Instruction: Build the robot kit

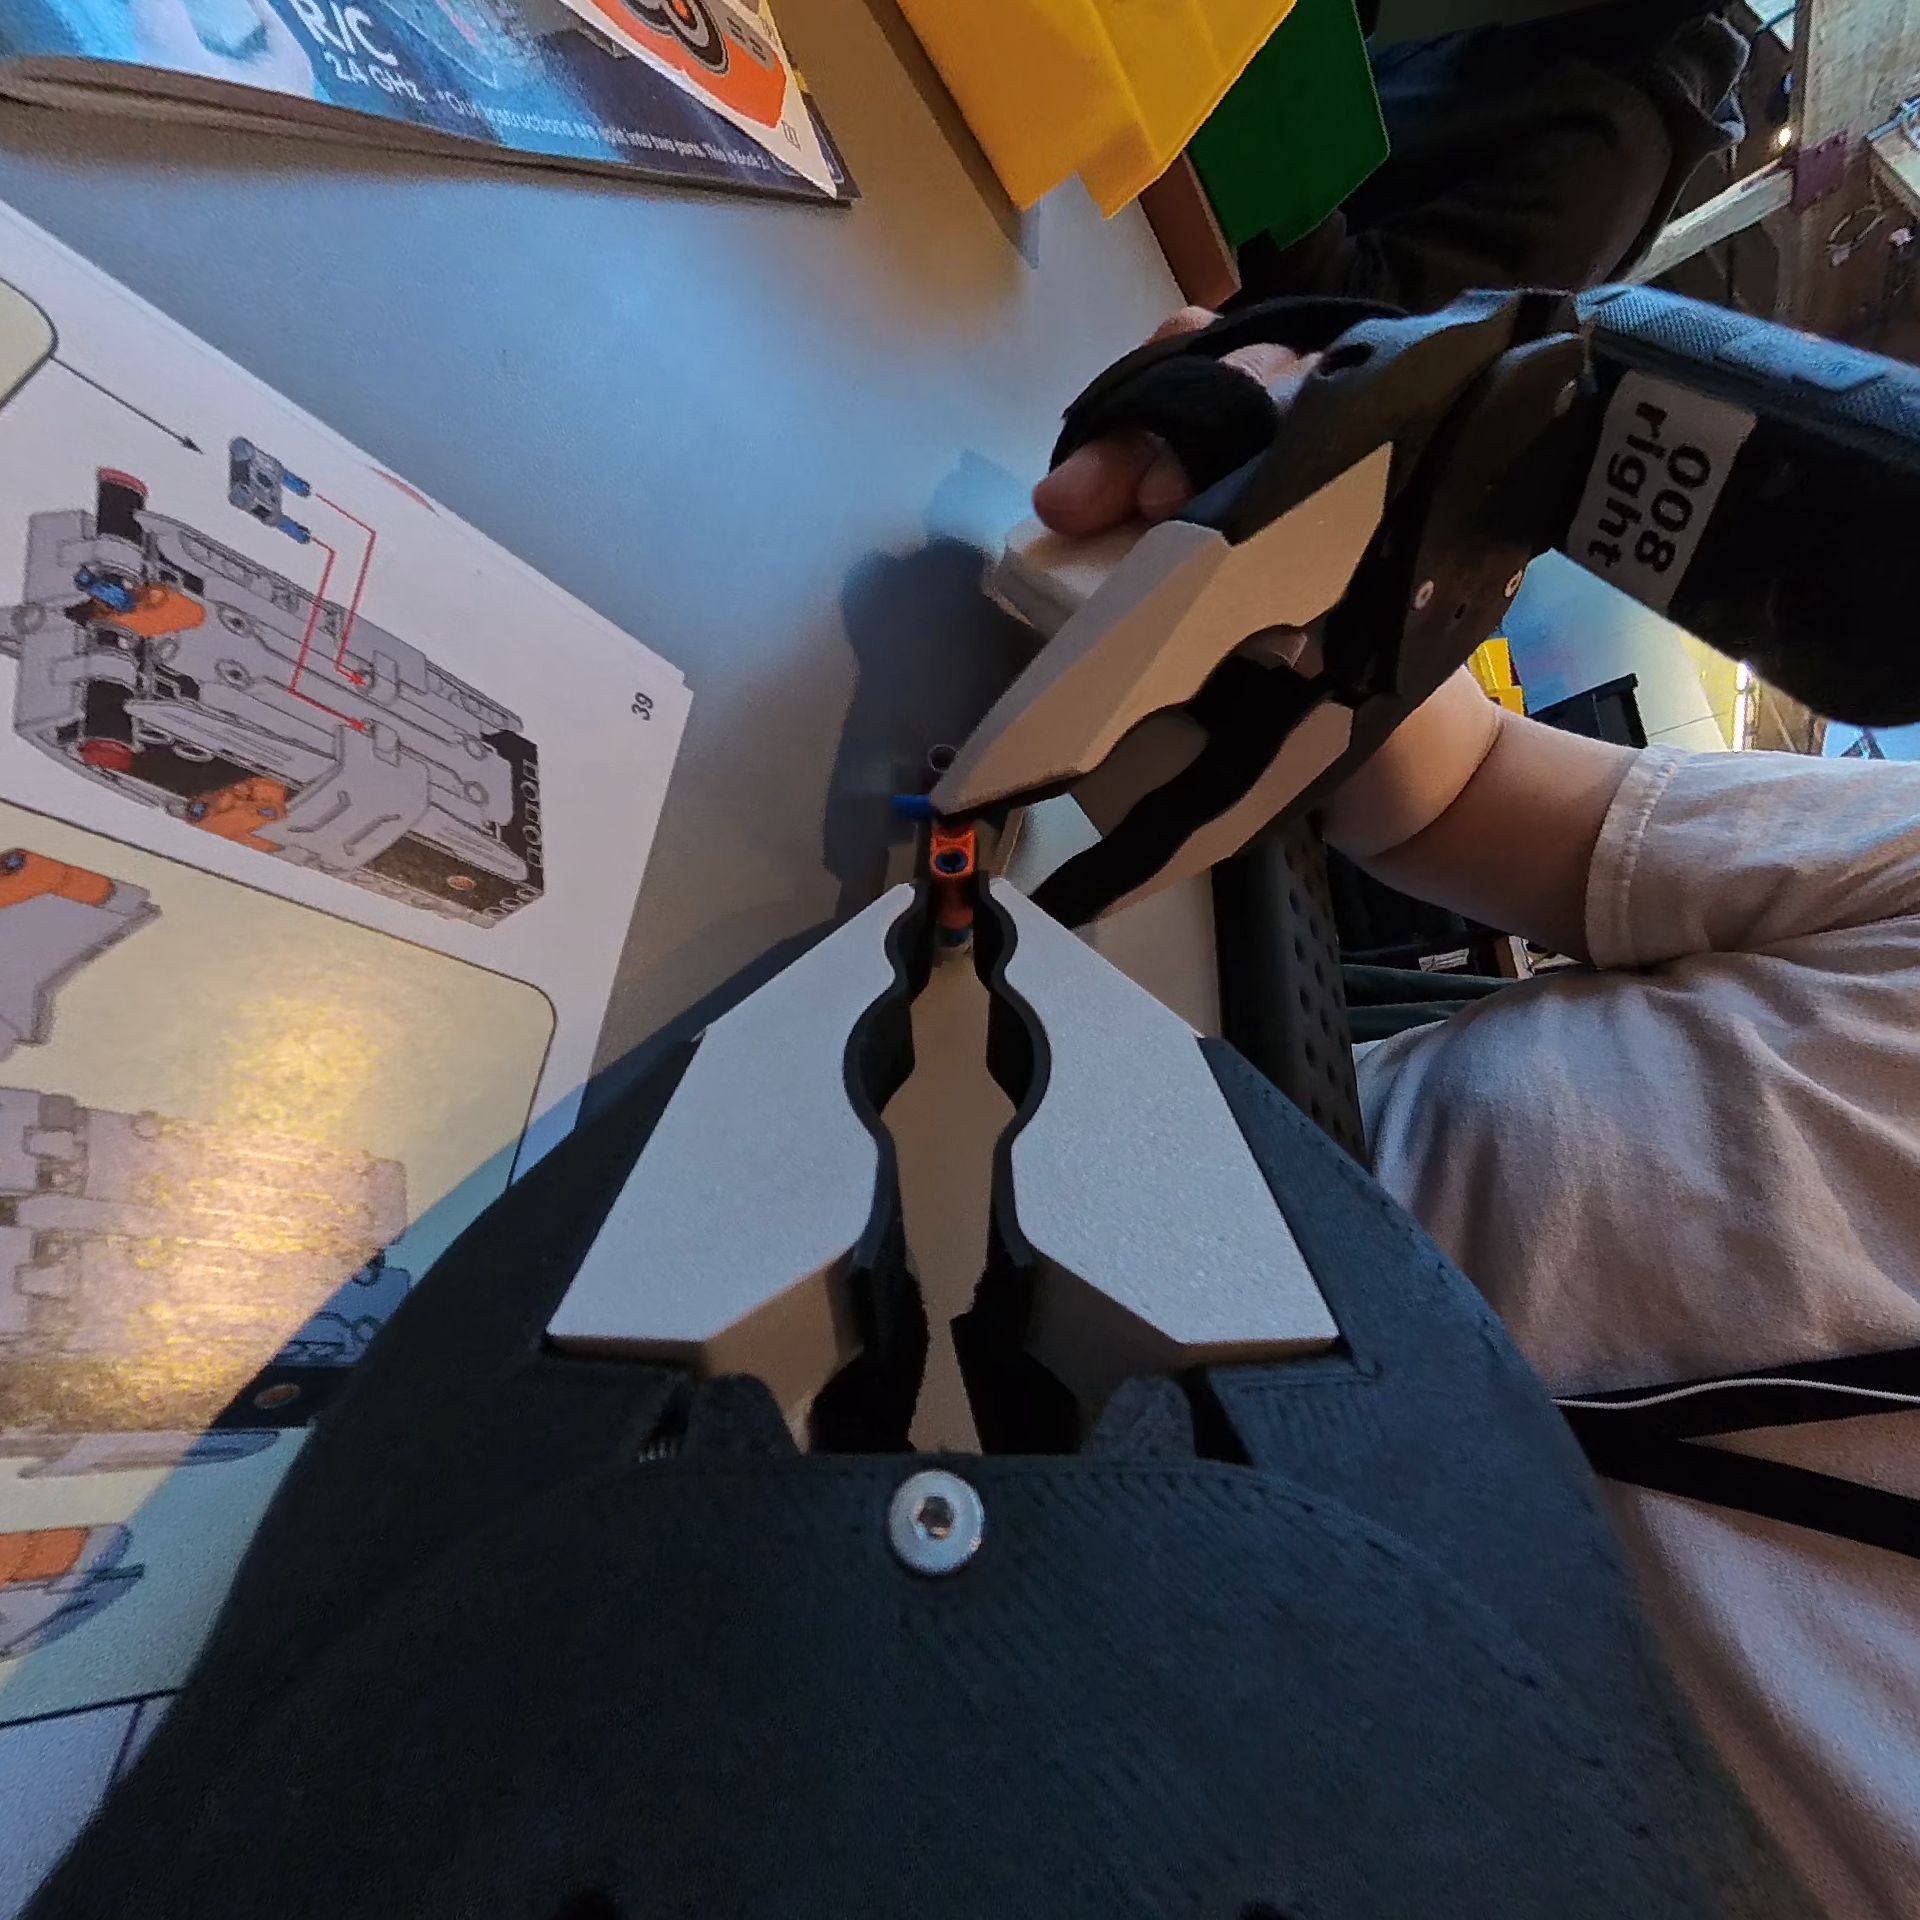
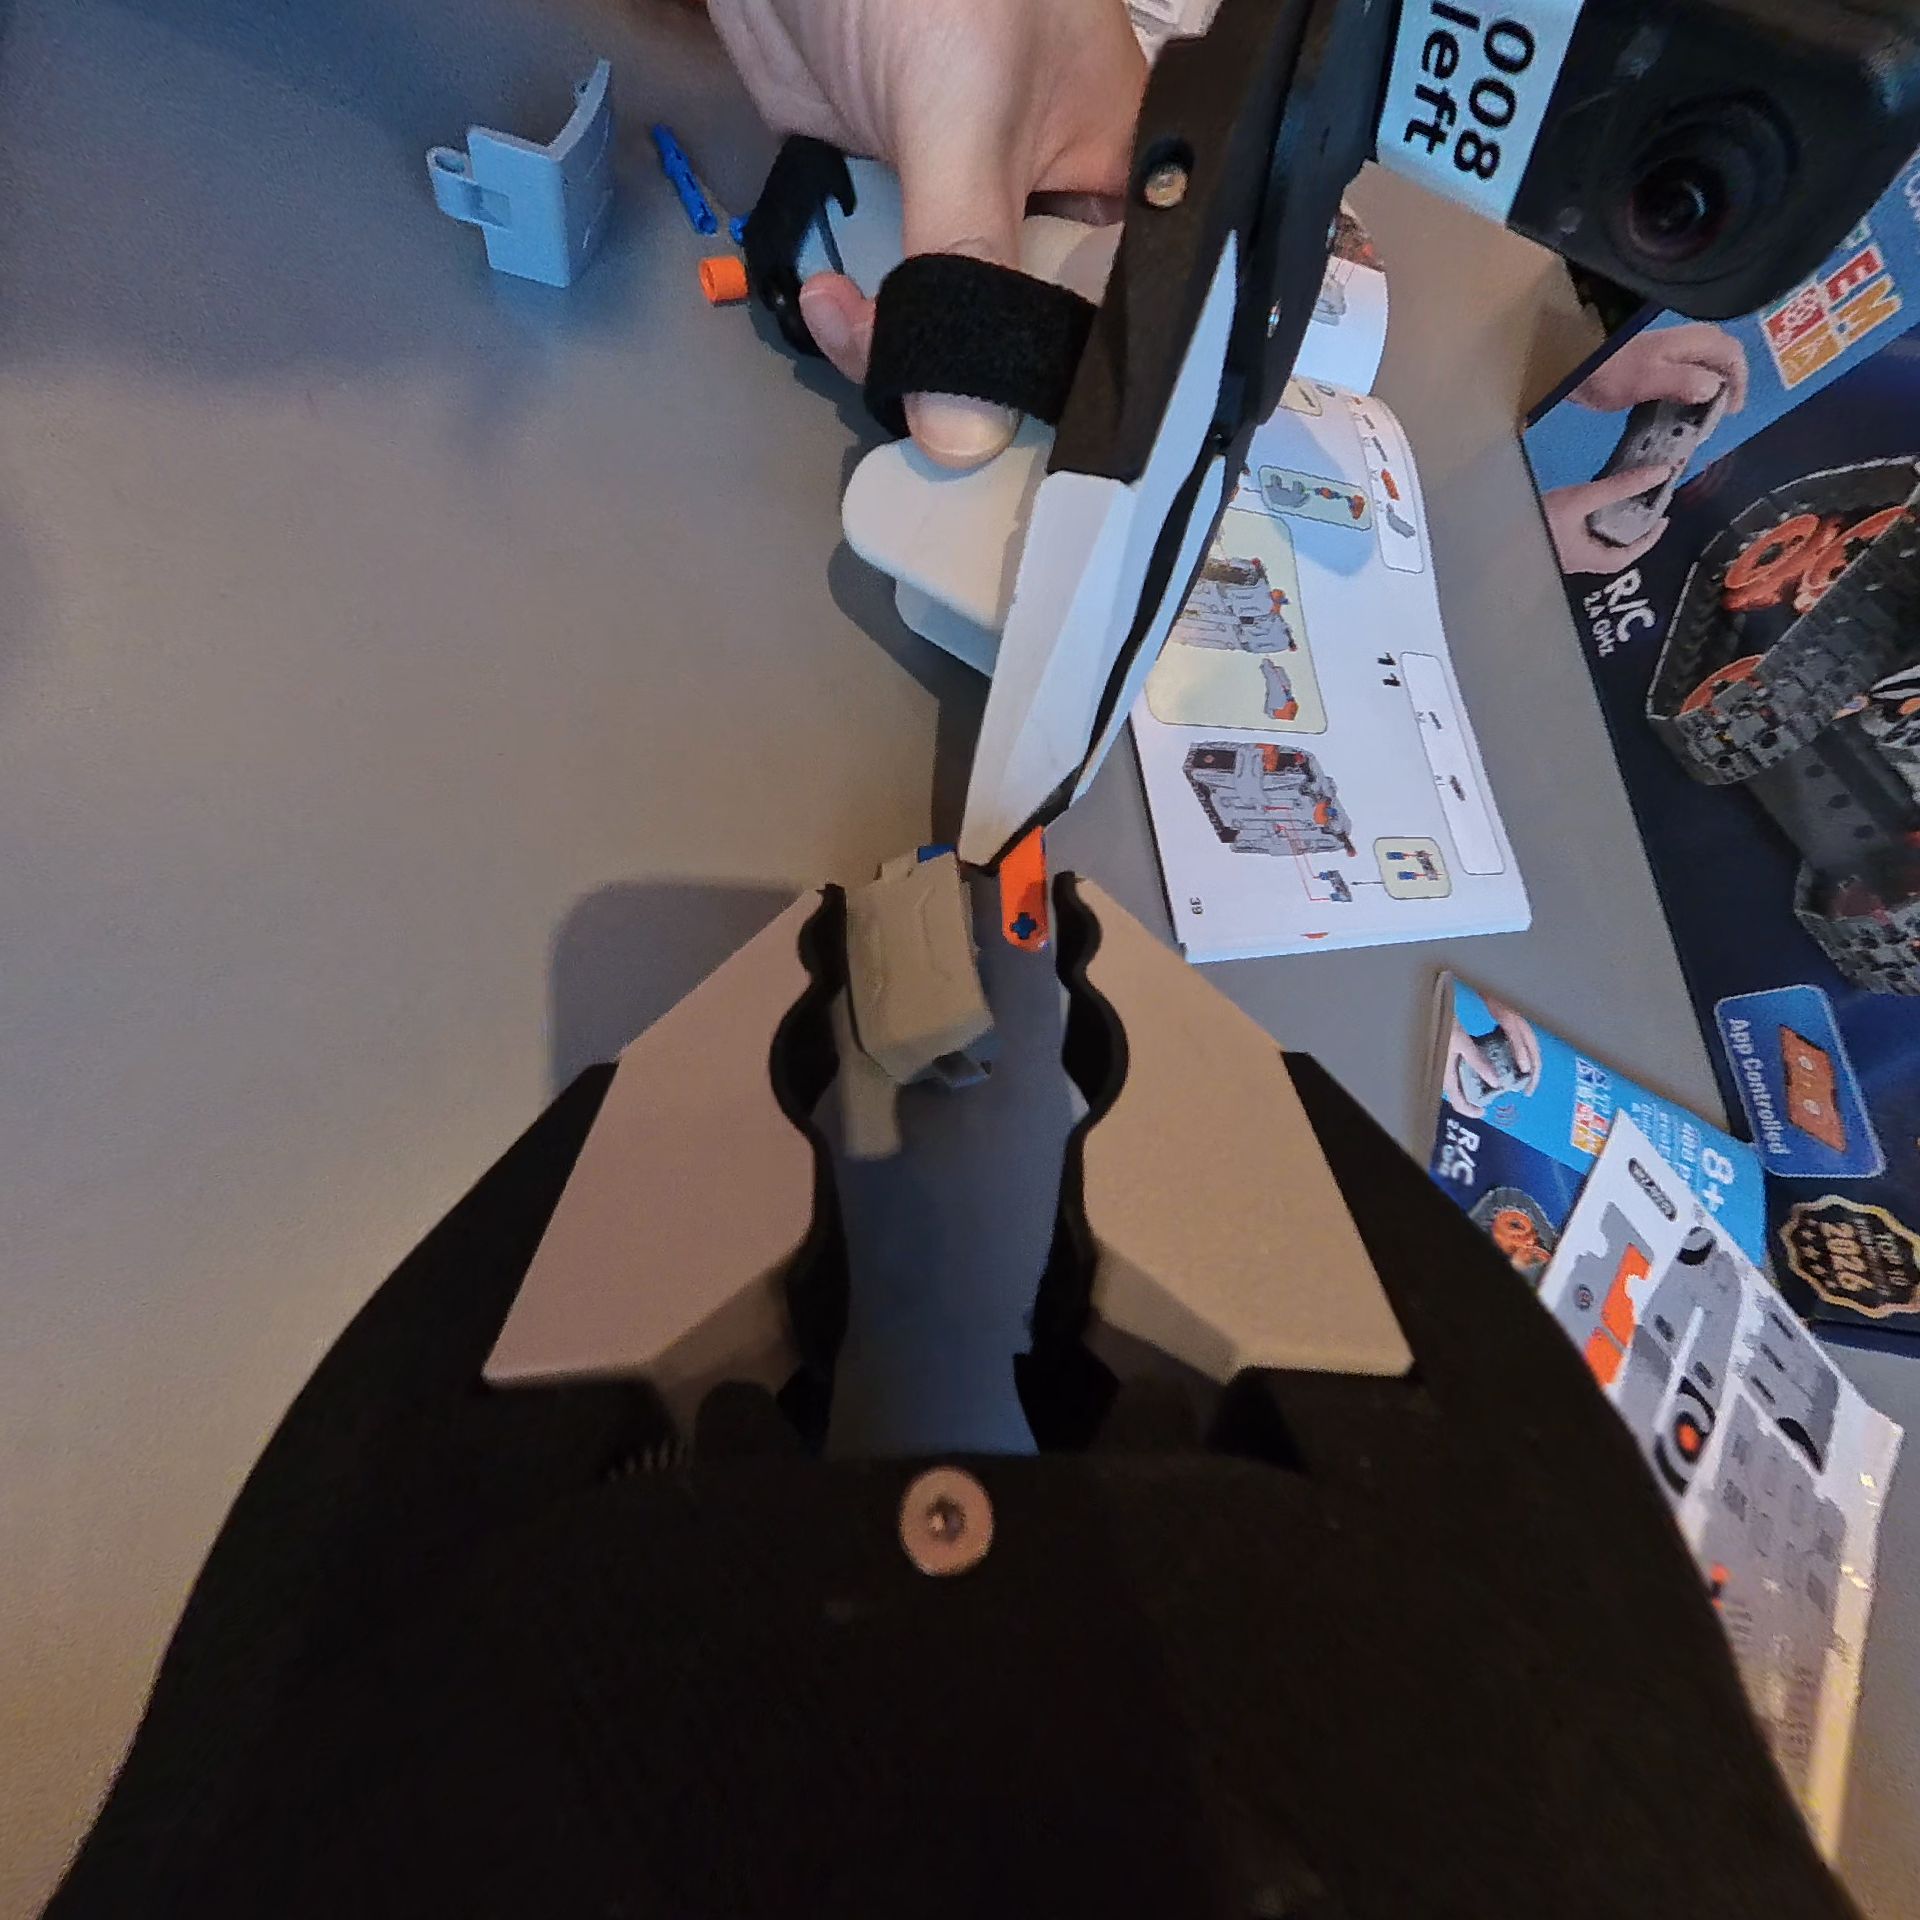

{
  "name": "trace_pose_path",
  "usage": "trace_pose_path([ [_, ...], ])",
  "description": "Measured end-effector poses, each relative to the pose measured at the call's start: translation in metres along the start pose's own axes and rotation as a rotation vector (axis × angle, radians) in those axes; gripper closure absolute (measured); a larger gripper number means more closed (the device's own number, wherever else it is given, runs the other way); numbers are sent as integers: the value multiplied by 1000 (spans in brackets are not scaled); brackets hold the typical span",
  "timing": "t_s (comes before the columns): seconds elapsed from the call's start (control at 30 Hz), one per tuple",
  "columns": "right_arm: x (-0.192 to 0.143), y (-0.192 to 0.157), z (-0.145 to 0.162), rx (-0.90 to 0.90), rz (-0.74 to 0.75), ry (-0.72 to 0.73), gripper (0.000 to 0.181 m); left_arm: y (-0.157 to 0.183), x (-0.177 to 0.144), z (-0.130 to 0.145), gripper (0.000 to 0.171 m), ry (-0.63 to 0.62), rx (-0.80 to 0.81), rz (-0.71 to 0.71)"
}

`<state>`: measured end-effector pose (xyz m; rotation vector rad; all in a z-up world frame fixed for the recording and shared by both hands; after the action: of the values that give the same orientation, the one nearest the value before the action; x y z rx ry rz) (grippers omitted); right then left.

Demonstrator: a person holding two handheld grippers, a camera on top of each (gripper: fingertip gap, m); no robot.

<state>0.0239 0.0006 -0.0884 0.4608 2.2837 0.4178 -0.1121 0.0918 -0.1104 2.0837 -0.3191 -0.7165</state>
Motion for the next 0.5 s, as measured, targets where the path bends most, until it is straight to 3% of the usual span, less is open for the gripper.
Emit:
trace_pose_path([
  [0.13,-1,-8,-5,-92,24,-15,135,0,0,0,166,3,-11,4],
  [0.33,-12,-14,-15,-221,91,-22,149,-1,-1,0,166,7,-24,8],
  [0.5,-10,-21,-10,-381,85,-135,147,-2,-1,0,166,8,-44,16],
])
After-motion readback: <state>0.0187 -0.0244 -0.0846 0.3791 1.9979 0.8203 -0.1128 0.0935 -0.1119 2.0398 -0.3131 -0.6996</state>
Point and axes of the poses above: each gripper's, where its closed fingertips meet, x out along the fingers, z out of its underside, y = z × x across the jaws, the point moved 10 cm from there along -x, back along the fingers, and after that the axes turned 5 degrees about -x, right-handed, at the moved point
